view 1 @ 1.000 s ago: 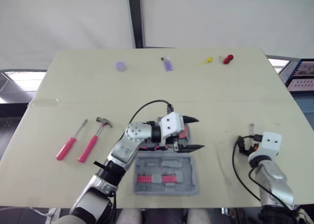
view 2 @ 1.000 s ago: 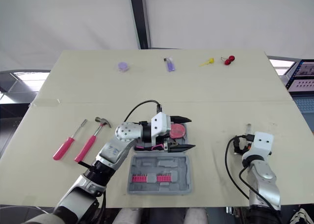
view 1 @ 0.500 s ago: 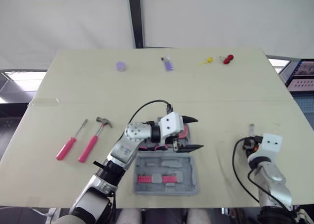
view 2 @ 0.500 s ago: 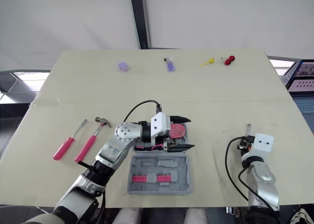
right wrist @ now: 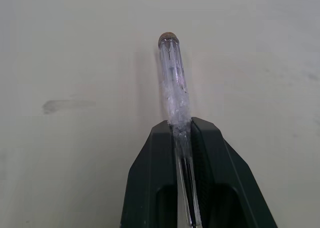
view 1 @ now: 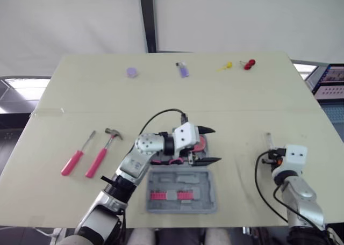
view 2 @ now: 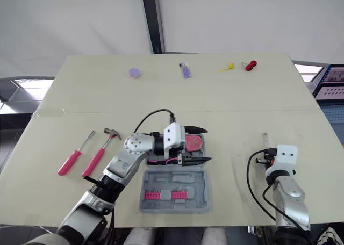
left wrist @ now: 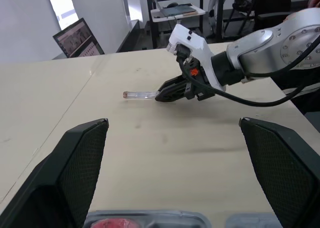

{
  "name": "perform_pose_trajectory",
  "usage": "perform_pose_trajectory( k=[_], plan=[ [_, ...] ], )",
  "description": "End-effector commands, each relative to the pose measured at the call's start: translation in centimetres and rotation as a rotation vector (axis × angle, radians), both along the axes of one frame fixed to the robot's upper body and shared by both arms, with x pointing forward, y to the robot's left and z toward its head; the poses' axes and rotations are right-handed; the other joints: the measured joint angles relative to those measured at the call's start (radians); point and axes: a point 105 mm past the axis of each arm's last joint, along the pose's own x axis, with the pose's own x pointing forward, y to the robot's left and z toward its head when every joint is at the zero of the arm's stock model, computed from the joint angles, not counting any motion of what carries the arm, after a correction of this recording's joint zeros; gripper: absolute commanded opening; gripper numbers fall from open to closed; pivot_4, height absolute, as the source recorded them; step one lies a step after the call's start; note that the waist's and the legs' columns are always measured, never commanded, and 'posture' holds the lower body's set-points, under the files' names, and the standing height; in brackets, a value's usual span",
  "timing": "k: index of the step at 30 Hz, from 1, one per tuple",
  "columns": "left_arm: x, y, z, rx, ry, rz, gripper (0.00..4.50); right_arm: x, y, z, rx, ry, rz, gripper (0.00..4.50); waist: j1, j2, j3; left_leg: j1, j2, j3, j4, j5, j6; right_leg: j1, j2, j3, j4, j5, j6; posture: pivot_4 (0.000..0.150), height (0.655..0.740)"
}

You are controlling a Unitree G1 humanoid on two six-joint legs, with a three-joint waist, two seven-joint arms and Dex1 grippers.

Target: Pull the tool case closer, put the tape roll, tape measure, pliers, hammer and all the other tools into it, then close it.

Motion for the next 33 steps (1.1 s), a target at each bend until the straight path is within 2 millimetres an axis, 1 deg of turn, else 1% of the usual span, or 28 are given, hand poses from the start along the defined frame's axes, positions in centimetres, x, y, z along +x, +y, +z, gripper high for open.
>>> perform_pose_trajectory(
  k=[1, 4, 6, 7, 9, 11, 12, 15, 17, 18, 21, 24, 26, 30, 33],
  plan=[
    [-0.7, 1.5, 1.4, -0.046, -0.051, -0.011, 4.5, 0.2, 3.0, 4.0, -0.07, -0.041, 0.275, 0.02, -0.003, 0.001, 0.0, 0.0, 0.0, 0.0, 0.0, 0.0, 0.0, 0.0, 0.0, 0.0, 0.0, 0.0, 0.0, 0.15, 0.74],
    [-1.1, 3.8, 1.3, -0.032, -0.081, 0.011, 4.5, -0.4, 5.9, 6.1, -0.099, -0.003, 0.52, 0.02, -0.006, 0.001, 0.0, 0.0, 0.0, 0.0, -0.001, 0.0, 0.0, 0.0, 0.0, 0.0, 0.0, 0.0, 0.0, 0.15, 0.74],
    [-1.7, 5.9, 1.3, -0.037, -0.077, 0.041, 4.5, -1.1, 8.2, 7.2, -0.14, 0.034, 0.697, 0.02, -0.009, 0.001, 0.0, 0.0, 0.0, 0.0, 0.0, 0.0, 0.0, 0.0, 0.0, 0.0, 0.0, 0.0, 0.0, 0.15, 0.74],
    [-2.1, 7.5, 1.3, -0.041, -0.072, 0.074, 4.5, -1.6, 9.8, 7.7, -0.17, 0.065, 0.812, 0.02, -0.008, 0.001, 0.0, 0.0, 0.0, 0.0, 0.0, 0.0, 0.0, 0.0, 0.0, 0.0, -0.001, 0.0, 0.0, 0.15, 0.74],
    [-2.9, 9.5, 1.2, -0.041, -0.077, 0.121, 4.5, -2.4, 11.5, 8.2, -0.207, 0.108, 0.936, 0.02, -0.013, 0.001, 0.001, 0.0, 0.0, -0.001, -0.001, 0.0, 0.0, 0.0, 0.0, 0.0, -0.001, 0.0, 0.0, 0.15, 0.74],
    [-4.0, 12.5, 0.8, -0.05, -0.073, 0.224, 4.5, -3.4, 14.0, 8.6, -0.262, 0.167, 1.089, 0.02, -0.014, 0.0, 0.001, 0.0, 0.001, -0.002, 0.0, 0.0, 0.0, 0.001, 0.0, -0.001, -0.001, 0.0, 0.0, 0.15, 0.74],
    [-4.5, 13.5, 0.7, -0.049, -0.071, 0.259, 4.5, -3.7, 14.7, 8.7, -0.282, 0.186, 1.136, 0.02, -0.017, 0.0, 0.001, 0.0, 0.0, -0.002, 0.0, 0.0, 0.0, 0.001, 0.0, -0.001, -0.002, 0.0, 0.0, 0.15, 0.74],
    [-6.1, 15.4, -0.2, -0.029, -0.04, 0.324, 4.5, -4.3, 16.5, 9.2, -0.324, 0.219, 1.228, 0.02, -0.007, -0.003, 0.003, 0.0, 0.0, -0.004, 0.001, -0.001, 0.0, 0.002, 0.0, -0.002, -0.002, 0.0, 0.0, 0.15, 0.74],
    [-8.1, 17.1, -1.3, -0.03, -0.013, 0.392, 4.5, -5.3, 19.1, 9.3, -0.354, 0.241, 1.36, 0.02, -0.005, -0.004, 0.004, -0.001, 0.0, -0.004, 0.002, -0.001, 0.0, 0.002, 0.0, -0.001, -0.002, 0.0, 0.0, 0.15, 0.74],
    [-8.9, 17.5, -1.6, -0.031, -0.012, 0.414, 4.5, -5.6, 19.9, 9.3, -0.364, 0.248, 1.4, 0.02, -0.007, -0.004, 0.004, -0.001, 0.0, -0.003, 0.002, -0.001, 0.0, 0.002, 0.0, -0.001, -0.003, 0.0, 0.0, 0.15, 0.74],
    [-11.4, 18.3, -2.5, -0.048, 0.025, 0.491, 4.5, -5.4, 22.3, 8.7, -0.409, 0.256, 1.451, 0.02, -0.013, -0.006, 0.005, -0.001, 0.002, -0.003, 0.001, -0.002, -0.001, 0.002, 0.001, -0.001, -0.003, 0.0, 0.0, 0.15, 0.74],
    [-12.8, 18.9, -3.2, -0.065, 0.062, 0.575, 4.5, -5.0, 24.2, 7.9, -0.45, 0.264, 1.481, 0.02, -0.004, -0.007, 0.006, -0.001, 0.002, -0.003, 0.002, -0.002, -0.001, 0.002, 0.001, -0.001, -0.003, 0.0, 0.0, 0.15, 0.74],
    [-13.7, 18.7, -3.5, -0.078, 0.098, 0.608, 4.5, -4.8, 25.3, 7.3, -0.481, 0.274, 1.497, 0.02, 0.002, -0.008, 0.006, -0.001, 0.001, -0.003, 0.002, -0.002, -0.001, 0.002, 0.001, -0.001, -0.003, 0.0, 0.0, 0.15, 0.74],
    [-15.1, 17.8, -3.7, -0.111, 0.139, 0.639, 4.5, -4.7, 26.5, 6.3, -0.538, 0.294, 1.519, 0.02, 0.004, -0.008, 0.006, -0.002, 0.001, -0.003, 0.002, -0.002, 0.0, 0.001, 0.001, -0.001, -0.003, 0.0, 0.0, 0.15, 0.74],
    [-15.7, 17.7, -4.4, -0.125, 0.17, 0.689, 4.5, -5.0, 27.1, 5.5, -0.575, 0.318, 1.539, 0.02, 0.0, -0.008, 0.006, -0.002, 0.002, -0.003, 0.002, -0.002, 0.0, 0.0, 0.001, -0.001, -0.003, 0.0, 0.0, 0.15, 0.74]
  ],
)
